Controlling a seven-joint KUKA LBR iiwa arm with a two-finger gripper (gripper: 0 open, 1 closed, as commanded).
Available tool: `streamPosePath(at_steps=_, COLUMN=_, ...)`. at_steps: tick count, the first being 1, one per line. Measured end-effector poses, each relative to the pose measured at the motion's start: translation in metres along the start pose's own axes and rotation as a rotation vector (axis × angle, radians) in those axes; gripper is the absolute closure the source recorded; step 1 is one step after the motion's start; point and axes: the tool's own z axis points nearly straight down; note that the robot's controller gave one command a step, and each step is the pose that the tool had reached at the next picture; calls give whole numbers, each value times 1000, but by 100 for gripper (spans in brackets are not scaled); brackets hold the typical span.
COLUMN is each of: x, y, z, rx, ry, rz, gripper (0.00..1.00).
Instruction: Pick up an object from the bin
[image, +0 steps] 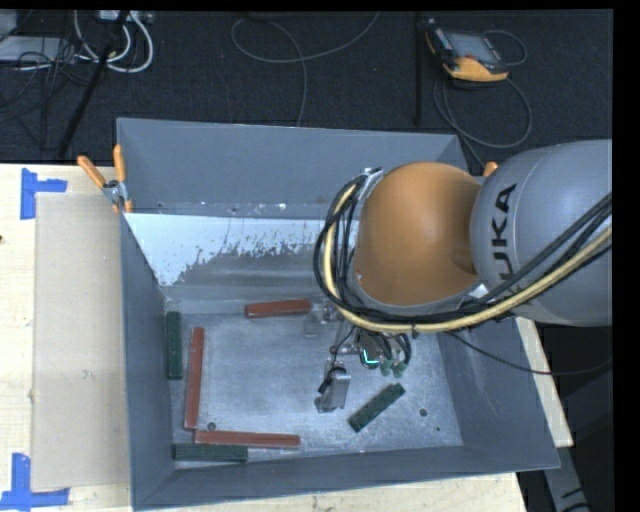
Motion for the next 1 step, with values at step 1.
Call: streamPosePath(at_steps=1, x=38, y=-9, z=89, rx=1, ry=3, rz=78, gripper=0)
